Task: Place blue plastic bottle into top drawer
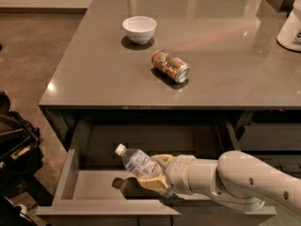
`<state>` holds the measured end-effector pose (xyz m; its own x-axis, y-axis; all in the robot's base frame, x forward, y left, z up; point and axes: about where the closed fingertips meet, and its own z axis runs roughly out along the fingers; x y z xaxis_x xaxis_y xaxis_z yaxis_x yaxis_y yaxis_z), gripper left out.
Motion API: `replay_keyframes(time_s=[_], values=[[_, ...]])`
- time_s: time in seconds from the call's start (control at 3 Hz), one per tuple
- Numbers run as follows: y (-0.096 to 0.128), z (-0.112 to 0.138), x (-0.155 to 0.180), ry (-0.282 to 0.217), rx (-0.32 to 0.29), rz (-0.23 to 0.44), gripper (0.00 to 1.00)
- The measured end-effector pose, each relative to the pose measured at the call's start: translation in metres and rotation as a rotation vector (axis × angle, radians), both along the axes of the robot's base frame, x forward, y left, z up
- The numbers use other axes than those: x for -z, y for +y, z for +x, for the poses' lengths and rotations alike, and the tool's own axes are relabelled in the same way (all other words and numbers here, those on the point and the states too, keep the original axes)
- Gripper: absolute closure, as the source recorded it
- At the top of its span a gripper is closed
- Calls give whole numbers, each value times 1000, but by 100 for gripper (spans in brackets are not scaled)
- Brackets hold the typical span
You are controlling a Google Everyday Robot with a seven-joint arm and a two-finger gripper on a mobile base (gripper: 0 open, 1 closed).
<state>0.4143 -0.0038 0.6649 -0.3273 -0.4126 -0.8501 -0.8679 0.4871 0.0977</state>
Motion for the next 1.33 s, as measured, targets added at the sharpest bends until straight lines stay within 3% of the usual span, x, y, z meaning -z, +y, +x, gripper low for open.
replay_keyframes(time_s=[0.67,1.0,1.33], values=[[0,0,0,0,0,0,12],[0,0,0,0,0,0,0],[0,0,0,0,0,0,0]])
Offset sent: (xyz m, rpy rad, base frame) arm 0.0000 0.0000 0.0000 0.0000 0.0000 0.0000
